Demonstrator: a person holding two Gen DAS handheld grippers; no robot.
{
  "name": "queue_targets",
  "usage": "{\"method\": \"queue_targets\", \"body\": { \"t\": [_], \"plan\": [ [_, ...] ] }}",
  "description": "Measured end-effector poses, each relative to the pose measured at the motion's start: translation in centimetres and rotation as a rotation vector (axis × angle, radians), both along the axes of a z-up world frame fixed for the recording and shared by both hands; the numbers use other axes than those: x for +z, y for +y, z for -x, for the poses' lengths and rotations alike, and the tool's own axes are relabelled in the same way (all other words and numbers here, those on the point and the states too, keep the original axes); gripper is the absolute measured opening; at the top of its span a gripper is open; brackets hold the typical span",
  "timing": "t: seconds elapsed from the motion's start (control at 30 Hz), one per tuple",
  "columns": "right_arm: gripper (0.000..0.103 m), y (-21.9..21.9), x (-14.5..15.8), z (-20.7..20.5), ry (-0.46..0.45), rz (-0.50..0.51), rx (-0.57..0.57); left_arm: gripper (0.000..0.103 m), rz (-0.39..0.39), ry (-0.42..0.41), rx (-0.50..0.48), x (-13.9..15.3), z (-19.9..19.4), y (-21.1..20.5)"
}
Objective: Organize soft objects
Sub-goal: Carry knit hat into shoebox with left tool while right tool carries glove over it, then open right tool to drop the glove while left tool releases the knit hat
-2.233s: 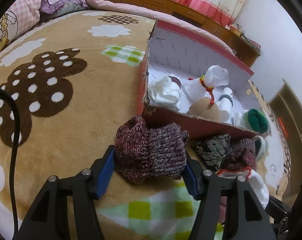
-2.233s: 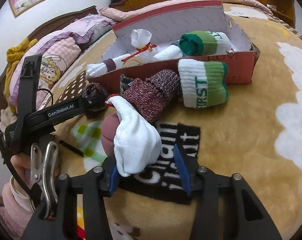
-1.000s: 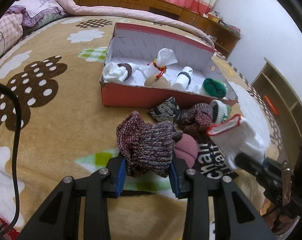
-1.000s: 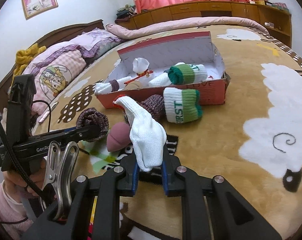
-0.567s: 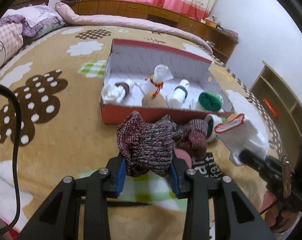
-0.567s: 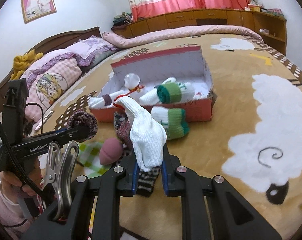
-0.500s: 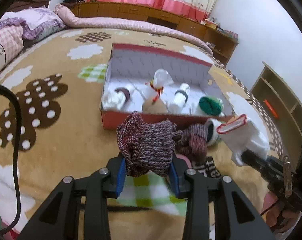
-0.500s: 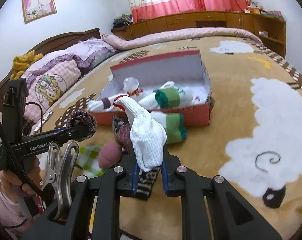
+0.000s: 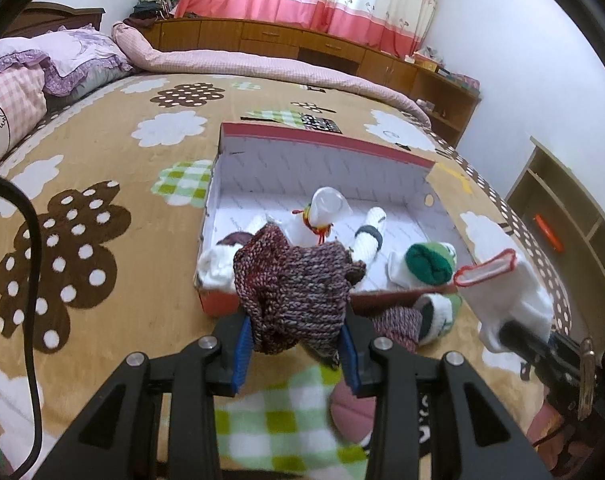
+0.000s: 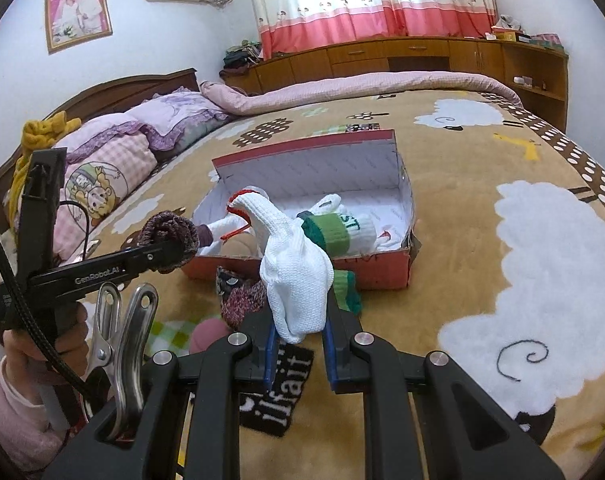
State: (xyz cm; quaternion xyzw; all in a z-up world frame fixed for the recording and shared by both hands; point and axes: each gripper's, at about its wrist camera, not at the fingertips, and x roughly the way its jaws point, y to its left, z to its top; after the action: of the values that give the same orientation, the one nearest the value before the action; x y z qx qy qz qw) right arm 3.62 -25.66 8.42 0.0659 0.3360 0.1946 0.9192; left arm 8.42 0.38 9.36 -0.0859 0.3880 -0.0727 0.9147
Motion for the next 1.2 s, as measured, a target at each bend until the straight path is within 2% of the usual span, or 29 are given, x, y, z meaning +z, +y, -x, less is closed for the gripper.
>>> {"method": "queue_targets", "body": {
  "t": [0.43, 0.57, 0.7, 1.2],
  "plan": [
    [0.019, 0.4, 0.3, -0.7, -0.014, 0.012, -0.001, 0.038, -0.025, -0.042, 0.013, -0.4, -3.4, -0.5],
    [0.019, 0.4, 1.0, -1.2, -0.039, 0.021, -0.005, 0.038, -0.068, -0.043, 0.023, -1.6, -4.6, -1.1],
    [0.019, 0.6, 1.5, -2.1, -0.053, 0.034, -0.011, 0.040, -0.053, -0.023, 0.027, -2.6, -5.2, -1.0],
    [0.019, 0.3, 1.5, -6.9, -0.048, 0.080, -0.051, 0.042, -0.043, -0.016, 0.021, -2.9, -5.5, -0.9]
  ]
}}
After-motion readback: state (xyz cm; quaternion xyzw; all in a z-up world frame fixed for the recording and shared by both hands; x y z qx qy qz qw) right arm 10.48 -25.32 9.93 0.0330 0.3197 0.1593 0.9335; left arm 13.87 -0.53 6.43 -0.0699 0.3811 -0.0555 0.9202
